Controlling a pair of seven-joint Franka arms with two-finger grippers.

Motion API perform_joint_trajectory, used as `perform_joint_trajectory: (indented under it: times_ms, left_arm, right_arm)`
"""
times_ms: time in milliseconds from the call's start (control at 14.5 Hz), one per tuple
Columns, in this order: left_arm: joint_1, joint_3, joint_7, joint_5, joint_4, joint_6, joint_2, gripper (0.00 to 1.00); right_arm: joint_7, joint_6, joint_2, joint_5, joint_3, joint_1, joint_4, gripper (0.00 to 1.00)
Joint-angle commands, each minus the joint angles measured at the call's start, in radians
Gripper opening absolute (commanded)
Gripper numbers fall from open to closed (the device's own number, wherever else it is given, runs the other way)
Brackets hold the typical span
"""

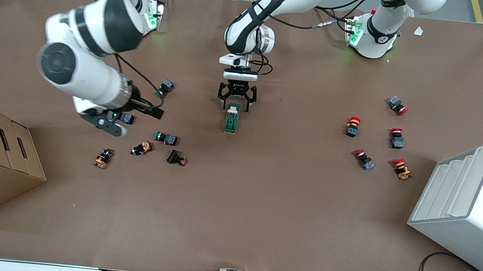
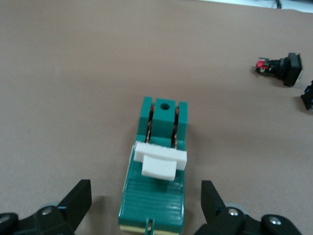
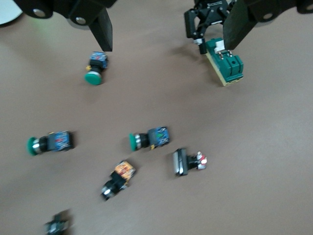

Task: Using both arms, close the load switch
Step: 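Hold the switch with the left gripper while the right gripper reaches the lever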

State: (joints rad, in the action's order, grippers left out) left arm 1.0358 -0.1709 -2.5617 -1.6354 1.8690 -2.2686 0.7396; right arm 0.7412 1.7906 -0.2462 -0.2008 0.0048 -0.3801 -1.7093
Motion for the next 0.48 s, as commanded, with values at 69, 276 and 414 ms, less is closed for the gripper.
perform_joint_trajectory:
  times_ms: [69, 276, 414]
  left_arm:
    - [0.01, 0.008, -0.009, -0.072, -0.019, 0.021, 0.035, 0.99]
    - [0.018, 0.008, -0.008, -0.112, -0.027, 0.066, 0.069, 0.99]
    - [0.018, 0.008, -0.005, -0.115, -0.045, 0.086, 0.086, 0.99]
  right_arm:
    - [0.047, 0.172, -0.004, -0.084, -0.008, -0.078, -0.114, 1.0]
    - [0.049, 0.35, -0.018, -0.166, -0.008, -0.14, -0.222, 1.0]
    - [0.049, 0.458, -0.031, -0.215, -0.008, -0.181, -0.272, 1.0]
